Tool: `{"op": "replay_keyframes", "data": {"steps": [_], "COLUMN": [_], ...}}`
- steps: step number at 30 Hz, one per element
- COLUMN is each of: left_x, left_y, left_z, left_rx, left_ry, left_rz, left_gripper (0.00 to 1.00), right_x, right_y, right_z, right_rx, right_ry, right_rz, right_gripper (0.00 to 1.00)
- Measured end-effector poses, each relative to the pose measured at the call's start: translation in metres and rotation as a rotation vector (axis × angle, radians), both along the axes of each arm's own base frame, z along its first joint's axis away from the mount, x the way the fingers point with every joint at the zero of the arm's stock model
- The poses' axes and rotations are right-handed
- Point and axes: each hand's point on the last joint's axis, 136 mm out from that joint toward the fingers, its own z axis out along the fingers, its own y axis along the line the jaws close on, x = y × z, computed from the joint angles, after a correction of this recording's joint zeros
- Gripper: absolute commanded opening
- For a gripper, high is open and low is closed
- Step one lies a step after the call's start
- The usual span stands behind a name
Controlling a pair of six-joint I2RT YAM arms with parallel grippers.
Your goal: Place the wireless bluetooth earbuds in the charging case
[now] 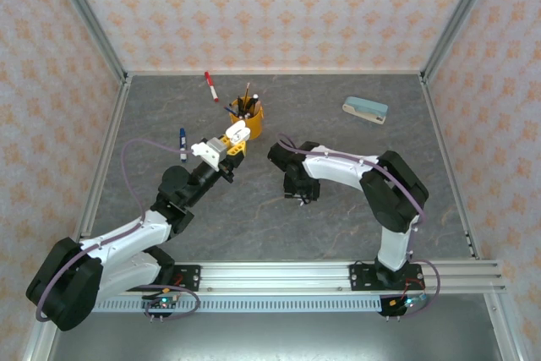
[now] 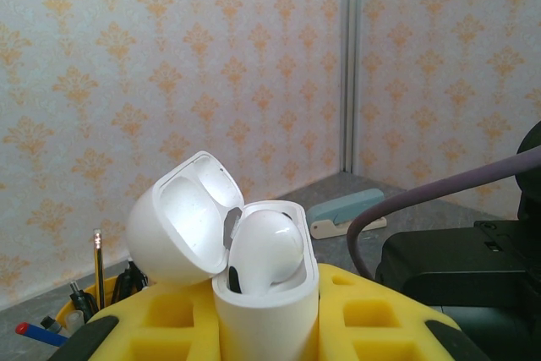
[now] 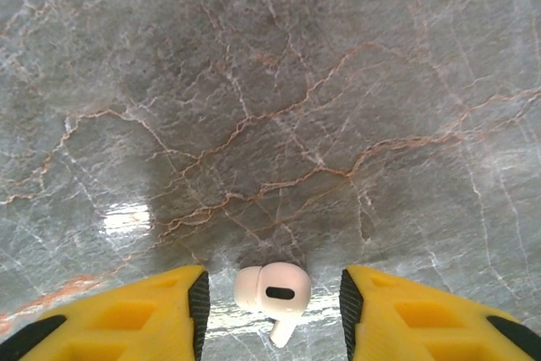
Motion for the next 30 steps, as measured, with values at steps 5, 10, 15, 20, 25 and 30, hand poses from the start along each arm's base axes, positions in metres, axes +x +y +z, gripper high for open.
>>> {"op": "replay_keyframes", "data": {"steps": [5, 10, 15, 20, 25, 30], "left_x": [0.0, 0.0, 0.0, 0.0, 0.0, 0.0], "left_y": [0.0, 0.0, 0.0, 0.0, 0.0, 0.0], "left_z": [-0.0001, -0.0001, -0.0001, -0.0001, -0.0001, -0.0001], "left_rx": [0.0, 0.0, 0.0, 0.0, 0.0, 0.0], "left_ry": [0.0, 0.0, 0.0, 0.0, 0.0, 0.0], "left_rz": [0.0, 0.0, 0.0, 0.0, 0.0, 0.0], "left_gripper": [0.0, 0.0, 0.0, 0.0, 0.0, 0.0], "right_x": [-0.0002, 0.0003, 0.0002, -0.0002, -0.0001, 0.0], "right_y": [-0.0005, -0.001, -0.0018, -0.0023, -0.002, -0.0017], "right_z": [-0.0014, -0.0013, -0.0034, -0.0059, -0.0059, -0.0059], "right_rx": [-0.005, -0.008, -0.015, -0.021, -0.02, -0.019], "right_ry": [0.003, 0.0, 0.003, 0.008, 0.008, 0.008], "right_rz": [0.005, 0.013, 0.016, 0.016, 0.019, 0.02], "right_gripper": [0.43, 0.41, 0.41, 0.4, 0.37, 0.35]}}
